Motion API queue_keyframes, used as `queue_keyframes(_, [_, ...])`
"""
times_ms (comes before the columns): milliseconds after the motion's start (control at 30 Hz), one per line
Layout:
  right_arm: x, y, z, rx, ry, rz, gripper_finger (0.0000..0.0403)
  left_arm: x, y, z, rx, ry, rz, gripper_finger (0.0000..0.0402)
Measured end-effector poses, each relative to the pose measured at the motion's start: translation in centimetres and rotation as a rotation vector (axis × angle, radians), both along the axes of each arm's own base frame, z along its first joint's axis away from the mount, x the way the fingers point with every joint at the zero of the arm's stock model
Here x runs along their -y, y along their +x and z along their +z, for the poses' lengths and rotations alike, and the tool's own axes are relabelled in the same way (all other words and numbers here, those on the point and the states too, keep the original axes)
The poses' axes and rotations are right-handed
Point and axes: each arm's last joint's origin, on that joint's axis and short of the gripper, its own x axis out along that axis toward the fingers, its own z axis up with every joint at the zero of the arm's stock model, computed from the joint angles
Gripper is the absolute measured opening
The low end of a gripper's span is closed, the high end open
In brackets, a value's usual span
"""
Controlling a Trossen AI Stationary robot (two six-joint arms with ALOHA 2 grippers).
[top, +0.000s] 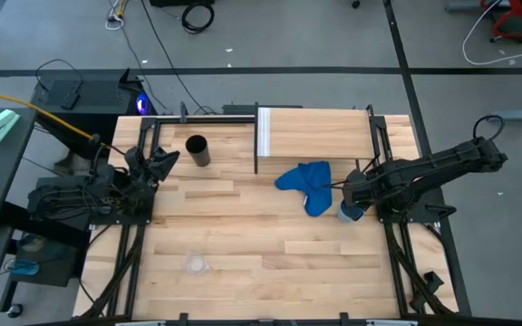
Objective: Stack small to large cups/mugs on shelf
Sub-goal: Move the blue plastic cup to the middle right of the table, then move the black plastic cup to the top center of the table
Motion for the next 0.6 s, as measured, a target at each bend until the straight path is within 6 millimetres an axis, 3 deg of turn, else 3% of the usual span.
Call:
queue_keyframes(300, [0.1, -0.3, 2.3, 0.021, 0.005, -0.025, 0.0085, 0.0, 0.0, 0.0, 0.001, 0.000, 0.001, 0.0107])
queue_keyframes(600, [-0.2, -0.5, 7.7, 0.248, 0.043, 0.055, 0.0085, 0.0, -0.4, 0.7, 0.090, -0.012, -0.011, 0.0107])
